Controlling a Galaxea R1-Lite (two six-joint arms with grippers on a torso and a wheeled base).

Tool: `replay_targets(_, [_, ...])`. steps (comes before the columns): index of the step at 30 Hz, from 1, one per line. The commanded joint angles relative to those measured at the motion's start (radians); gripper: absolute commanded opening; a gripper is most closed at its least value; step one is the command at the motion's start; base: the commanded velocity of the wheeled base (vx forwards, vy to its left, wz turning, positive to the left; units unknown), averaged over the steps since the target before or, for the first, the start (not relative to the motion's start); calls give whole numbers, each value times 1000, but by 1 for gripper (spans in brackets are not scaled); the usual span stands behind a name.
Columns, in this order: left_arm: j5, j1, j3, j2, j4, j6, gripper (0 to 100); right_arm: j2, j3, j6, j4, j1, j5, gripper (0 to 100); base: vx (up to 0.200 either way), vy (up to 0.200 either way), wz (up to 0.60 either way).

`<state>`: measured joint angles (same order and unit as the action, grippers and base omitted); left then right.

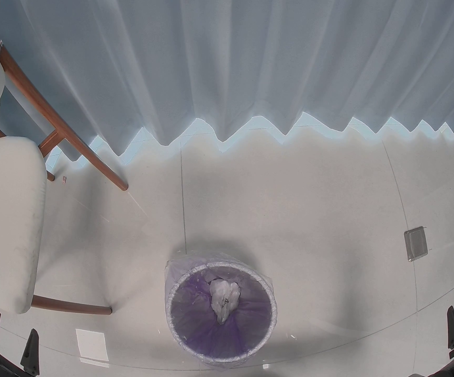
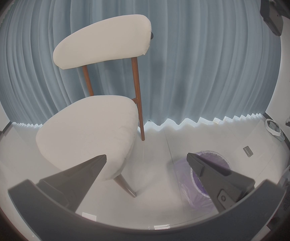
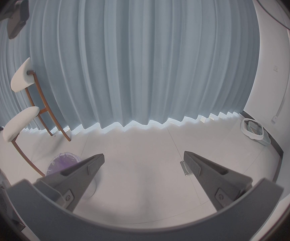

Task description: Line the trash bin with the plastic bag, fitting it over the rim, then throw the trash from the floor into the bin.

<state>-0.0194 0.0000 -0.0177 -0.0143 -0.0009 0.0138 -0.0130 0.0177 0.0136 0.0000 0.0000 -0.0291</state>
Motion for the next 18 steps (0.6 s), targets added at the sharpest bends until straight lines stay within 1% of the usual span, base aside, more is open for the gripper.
replay_targets(1, [-1, 0, 18, 13, -1, -2, 100, 13, -18, 0, 0, 0, 0, 100, -200, 0, 0])
replay_targets(4, [-1, 0, 18, 11, -1, -2, 100, 13, -18, 0, 0, 0, 0, 100, -200, 0, 0])
replay_targets(10, [-1, 0, 18, 13, -1, -2, 100, 13, -18, 0, 0, 0, 0, 100, 0, 0, 0])
replay_targets(18, [1, 0, 18, 11, -1, -2, 100, 13, -18, 0, 0, 0, 2, 100, 0, 200, 0])
